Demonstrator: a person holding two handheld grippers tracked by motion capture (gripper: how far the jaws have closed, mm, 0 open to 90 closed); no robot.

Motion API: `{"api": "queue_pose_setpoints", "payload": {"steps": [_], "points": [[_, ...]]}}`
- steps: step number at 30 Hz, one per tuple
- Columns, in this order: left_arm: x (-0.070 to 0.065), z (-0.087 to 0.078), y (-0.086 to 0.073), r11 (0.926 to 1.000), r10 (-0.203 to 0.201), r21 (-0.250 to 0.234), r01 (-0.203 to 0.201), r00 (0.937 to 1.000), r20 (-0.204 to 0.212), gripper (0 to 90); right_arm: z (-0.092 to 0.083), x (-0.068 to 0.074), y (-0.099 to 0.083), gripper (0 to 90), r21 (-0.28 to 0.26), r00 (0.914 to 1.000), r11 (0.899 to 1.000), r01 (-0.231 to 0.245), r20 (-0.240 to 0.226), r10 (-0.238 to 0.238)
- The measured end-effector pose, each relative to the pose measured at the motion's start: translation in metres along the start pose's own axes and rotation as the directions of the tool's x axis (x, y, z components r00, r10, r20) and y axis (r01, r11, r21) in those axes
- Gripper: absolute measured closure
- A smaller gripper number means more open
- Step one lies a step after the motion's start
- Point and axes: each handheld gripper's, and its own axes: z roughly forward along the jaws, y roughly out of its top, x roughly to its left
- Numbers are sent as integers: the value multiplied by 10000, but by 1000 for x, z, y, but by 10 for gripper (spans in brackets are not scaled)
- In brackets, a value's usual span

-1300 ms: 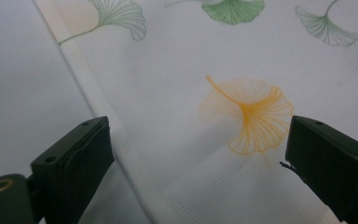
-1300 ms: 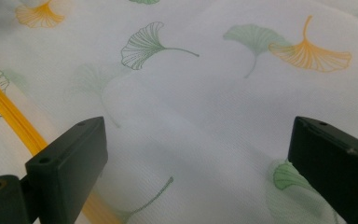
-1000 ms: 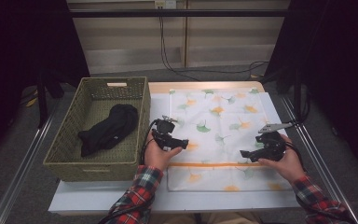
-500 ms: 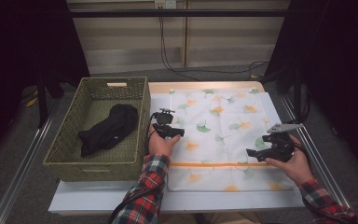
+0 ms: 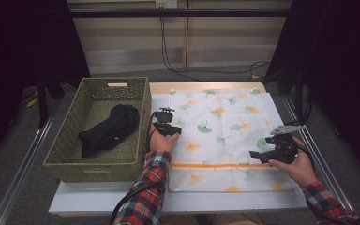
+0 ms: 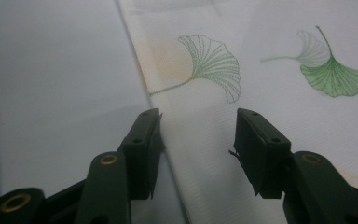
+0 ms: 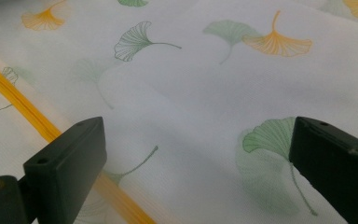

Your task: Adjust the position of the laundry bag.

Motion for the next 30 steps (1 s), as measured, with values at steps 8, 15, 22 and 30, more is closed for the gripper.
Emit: {"api": "queue_pose_setpoints", "payload": {"steps": [8, 15, 22, 30], "points": [[-3, -1, 1, 9982, -539, 283, 536, 9985, 109, 702, 2, 2, 1, 37, 48, 9999, 9999, 143, -6, -143], [3, -2, 2, 9920, -1211, 381, 1200, 9923, 275, 881, 5, 4, 2, 38, 110, 9994, 9994, 343, -87, -342], [-2, -9, 11, 9927, -1071, 584, 1056, 9940, 224, 892, 5, 3, 3, 37, 89, 9993, 9993, 354, -111, -353], [-1, -21, 20, 9894, -1329, 637, 1305, 9905, 353, 894, 4, 3, 3, 36, 22, 9994, 9994, 335, -47, -335]]}}
